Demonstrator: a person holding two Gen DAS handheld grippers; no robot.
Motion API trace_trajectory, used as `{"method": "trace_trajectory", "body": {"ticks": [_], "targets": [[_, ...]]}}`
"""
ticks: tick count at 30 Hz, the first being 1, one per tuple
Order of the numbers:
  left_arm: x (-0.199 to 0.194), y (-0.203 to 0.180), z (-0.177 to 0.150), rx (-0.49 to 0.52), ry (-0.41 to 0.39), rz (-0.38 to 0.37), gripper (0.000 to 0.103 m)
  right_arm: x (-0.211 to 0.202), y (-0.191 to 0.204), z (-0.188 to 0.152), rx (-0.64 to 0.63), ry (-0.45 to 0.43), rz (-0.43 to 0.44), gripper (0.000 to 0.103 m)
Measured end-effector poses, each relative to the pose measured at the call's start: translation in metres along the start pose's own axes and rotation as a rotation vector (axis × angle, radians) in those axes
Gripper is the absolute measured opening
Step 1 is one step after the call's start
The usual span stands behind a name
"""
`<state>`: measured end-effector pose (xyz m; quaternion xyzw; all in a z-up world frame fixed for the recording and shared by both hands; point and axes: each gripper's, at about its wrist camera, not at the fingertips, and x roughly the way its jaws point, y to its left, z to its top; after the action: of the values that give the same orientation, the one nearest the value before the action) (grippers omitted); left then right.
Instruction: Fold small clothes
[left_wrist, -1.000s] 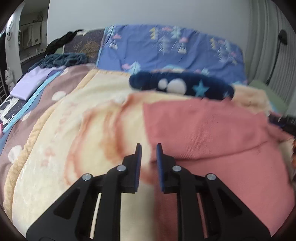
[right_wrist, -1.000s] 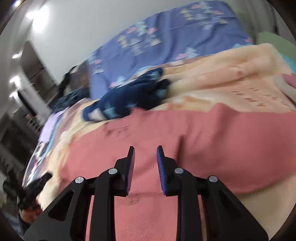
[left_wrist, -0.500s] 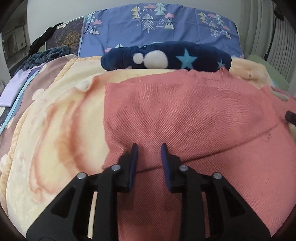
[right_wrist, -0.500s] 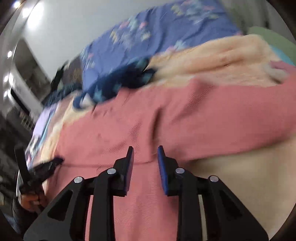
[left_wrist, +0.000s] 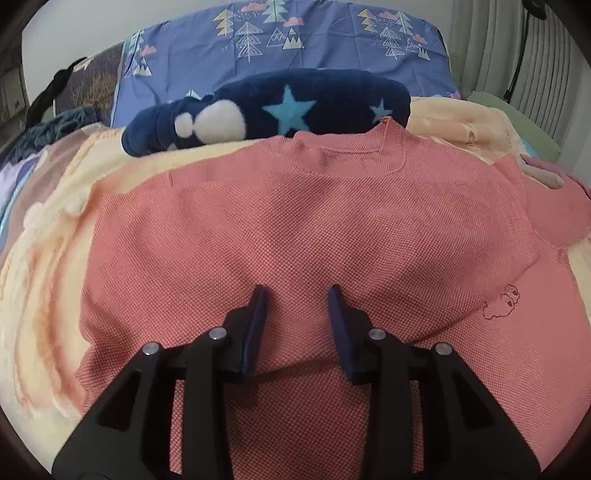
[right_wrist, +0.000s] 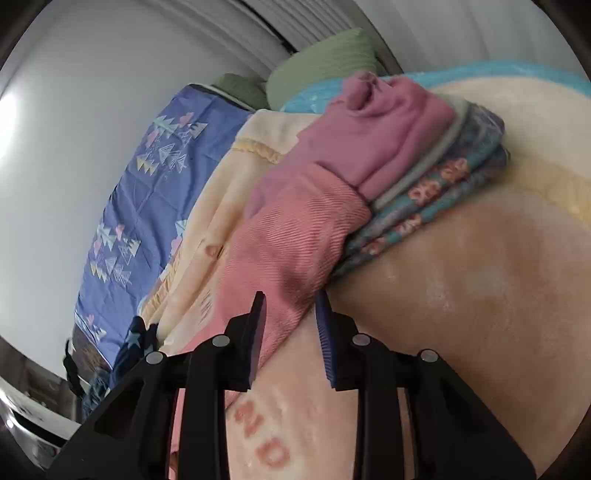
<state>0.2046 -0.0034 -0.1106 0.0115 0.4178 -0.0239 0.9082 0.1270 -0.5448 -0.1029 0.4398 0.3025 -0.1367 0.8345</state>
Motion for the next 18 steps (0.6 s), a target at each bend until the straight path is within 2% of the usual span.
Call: {"method": "trace_trajectory", "body": {"ticks": [3,5,6,7,10,12,14,17,18], "targets": [[0.000,0.005,-0.003,-0.022,-0.005,-0.029,0.036,0.002,-0.005,0.001,0.045,-0.017,0.024,0.038],[-0.001,0.008,-0.004,-0.032,-0.005,-0.039,0.036,0.001,-0.006,0.006,0.054,-0.025,0.039,0.038],[-0.002,0.008,-0.004,-0.032,-0.006,-0.039,0.036,0.003,-0.001,0.006,0.038,-0.022,0.059,0.031],[-0.002,0.008,-0.004,-0.031,-0.006,-0.038,0.036,0.001,0.000,0.009,0.025,-0.028,0.069,0.004],[-0.001,0.009,-0.004,-0.036,-0.005,-0.044,0.036,-0.010,0.021,0.010,-0.017,-0.105,0.075,0.003],[-0.002,0.010,-0.004,-0.040,-0.005,-0.049,0.036,-0.014,0.047,0.006,-0.055,-0.130,0.122,0.003],[-0.002,0.010,-0.004,-0.042,-0.005,-0.052,0.036,-0.014,0.080,-0.005,-0.102,-0.098,0.202,0.003],[-0.002,0.012,-0.004,-0.056,-0.009,-0.067,0.036,-0.013,0.158,-0.054,-0.284,-0.009,0.375,0.002],[-0.002,0.014,-0.004,-0.062,-0.010,-0.074,0.036,-0.012,0.191,-0.083,-0.396,0.037,0.435,0.002]]}}
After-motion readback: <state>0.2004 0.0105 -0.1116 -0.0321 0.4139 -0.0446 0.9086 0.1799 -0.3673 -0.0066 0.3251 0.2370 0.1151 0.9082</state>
